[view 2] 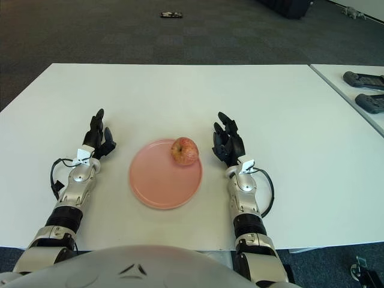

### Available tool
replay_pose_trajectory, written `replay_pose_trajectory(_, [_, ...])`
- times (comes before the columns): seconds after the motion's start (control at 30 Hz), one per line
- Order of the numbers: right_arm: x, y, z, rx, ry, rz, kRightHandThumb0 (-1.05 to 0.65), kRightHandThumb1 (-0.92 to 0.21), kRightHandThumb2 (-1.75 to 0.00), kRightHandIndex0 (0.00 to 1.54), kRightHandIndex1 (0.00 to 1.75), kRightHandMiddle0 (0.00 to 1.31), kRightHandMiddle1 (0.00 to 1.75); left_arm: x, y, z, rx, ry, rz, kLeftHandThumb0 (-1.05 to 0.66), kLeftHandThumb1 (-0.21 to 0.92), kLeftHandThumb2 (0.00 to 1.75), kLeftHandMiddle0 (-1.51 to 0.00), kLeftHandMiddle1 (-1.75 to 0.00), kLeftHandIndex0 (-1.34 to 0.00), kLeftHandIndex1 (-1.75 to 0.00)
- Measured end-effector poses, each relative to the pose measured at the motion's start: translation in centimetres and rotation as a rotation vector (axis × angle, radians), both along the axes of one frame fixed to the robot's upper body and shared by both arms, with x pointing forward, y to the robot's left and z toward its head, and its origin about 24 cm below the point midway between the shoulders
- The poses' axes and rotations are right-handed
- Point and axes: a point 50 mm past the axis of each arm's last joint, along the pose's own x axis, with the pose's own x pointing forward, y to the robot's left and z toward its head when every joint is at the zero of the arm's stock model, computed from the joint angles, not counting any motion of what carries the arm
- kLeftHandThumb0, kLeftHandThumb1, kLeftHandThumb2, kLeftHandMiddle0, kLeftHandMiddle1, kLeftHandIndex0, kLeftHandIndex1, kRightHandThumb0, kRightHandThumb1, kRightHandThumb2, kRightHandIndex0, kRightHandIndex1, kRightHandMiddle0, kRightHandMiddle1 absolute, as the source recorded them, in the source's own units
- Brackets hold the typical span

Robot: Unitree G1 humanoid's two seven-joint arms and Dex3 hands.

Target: Put the apple into the plate.

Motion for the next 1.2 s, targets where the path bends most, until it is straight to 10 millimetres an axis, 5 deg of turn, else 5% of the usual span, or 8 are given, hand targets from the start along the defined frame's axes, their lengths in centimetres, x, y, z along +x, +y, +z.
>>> replay_pose_trajectory(1.2, [-1.3,0.6,0.3,-0.034,-0.009,-0.217,-0.62,-0.92,-0.7,0.2,0.0,0.0,0.47,-0.3,-0.1,-0.2,-0.003,-0.03,0.024,-0.79,0.92,1.0,-0.08,0.0,0.0,-0.22])
